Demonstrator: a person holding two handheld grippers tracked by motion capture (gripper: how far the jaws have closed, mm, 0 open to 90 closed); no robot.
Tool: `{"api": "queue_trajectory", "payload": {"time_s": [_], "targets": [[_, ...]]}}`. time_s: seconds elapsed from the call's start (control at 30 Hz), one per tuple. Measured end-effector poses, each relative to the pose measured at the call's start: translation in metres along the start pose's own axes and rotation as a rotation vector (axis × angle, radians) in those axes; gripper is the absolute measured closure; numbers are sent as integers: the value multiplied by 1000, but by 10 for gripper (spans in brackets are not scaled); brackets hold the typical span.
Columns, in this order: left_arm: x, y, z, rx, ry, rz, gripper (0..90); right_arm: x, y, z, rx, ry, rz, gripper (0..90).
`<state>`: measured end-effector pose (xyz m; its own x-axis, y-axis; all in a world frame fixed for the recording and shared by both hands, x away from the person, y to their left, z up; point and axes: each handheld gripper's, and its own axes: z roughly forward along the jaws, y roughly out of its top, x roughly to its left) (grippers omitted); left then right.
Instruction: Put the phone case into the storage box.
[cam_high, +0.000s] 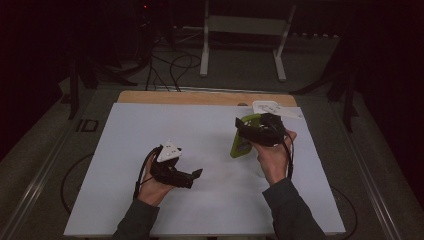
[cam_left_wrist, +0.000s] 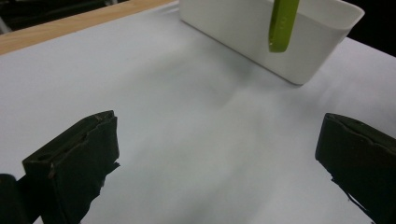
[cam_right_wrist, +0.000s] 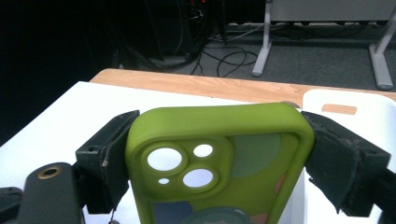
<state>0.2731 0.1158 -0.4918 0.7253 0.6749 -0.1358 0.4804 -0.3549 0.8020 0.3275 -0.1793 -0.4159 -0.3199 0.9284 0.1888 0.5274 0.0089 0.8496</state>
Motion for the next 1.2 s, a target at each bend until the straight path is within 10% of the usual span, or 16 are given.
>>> {"api": "queue_trajectory", "payload": {"time_s": [1.2], "targets": [[24, -33, -32, -33, 93, -42, 0, -19, 31, -5, -12, -44, 19, 159]]}}
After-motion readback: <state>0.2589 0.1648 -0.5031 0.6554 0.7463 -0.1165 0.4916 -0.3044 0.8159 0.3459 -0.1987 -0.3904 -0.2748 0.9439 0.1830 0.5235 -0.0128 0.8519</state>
